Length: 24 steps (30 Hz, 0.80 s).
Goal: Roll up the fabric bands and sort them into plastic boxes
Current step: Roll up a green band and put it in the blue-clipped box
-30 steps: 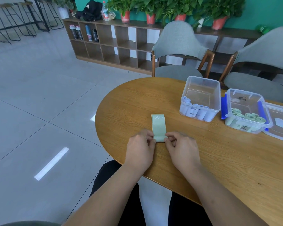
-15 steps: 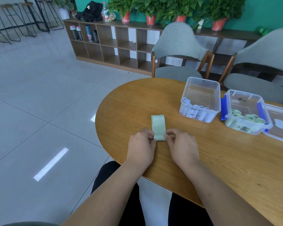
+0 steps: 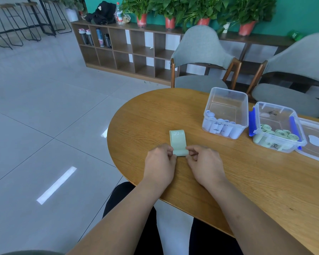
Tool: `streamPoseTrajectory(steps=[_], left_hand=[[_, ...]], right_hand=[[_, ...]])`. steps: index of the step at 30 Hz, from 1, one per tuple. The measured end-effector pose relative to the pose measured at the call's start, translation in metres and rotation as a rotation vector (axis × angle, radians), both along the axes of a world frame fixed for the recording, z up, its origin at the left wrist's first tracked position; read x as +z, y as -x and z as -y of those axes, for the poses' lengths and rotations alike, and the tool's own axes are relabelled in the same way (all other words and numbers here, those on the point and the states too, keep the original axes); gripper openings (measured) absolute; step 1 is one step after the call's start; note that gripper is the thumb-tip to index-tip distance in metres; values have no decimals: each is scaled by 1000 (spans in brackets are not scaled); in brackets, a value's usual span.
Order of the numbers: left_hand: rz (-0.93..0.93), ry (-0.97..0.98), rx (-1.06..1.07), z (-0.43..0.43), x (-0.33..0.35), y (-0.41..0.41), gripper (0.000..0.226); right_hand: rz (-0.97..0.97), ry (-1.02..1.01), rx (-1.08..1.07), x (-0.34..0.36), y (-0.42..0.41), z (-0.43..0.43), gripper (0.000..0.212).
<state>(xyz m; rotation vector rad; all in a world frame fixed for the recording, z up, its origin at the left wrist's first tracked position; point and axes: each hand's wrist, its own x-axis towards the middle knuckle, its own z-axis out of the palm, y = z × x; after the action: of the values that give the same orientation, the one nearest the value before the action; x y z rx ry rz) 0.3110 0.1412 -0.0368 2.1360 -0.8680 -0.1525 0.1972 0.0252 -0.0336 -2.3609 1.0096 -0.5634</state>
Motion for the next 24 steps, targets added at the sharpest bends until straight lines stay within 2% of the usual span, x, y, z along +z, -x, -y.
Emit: streamPoseTrajectory(steps=[6, 18, 24], left_hand=[[-34, 23, 22, -1, -1, 0, 19], [-76, -35, 25, 2, -2, -8, 16], [-65, -55, 43, 5, -1, -7, 15]], right_hand=[[77, -65, -31, 1, 1, 2, 18], [82, -74, -47, -4, -1, 1, 19], [118, -124, -106, -1, -3, 2, 5]])
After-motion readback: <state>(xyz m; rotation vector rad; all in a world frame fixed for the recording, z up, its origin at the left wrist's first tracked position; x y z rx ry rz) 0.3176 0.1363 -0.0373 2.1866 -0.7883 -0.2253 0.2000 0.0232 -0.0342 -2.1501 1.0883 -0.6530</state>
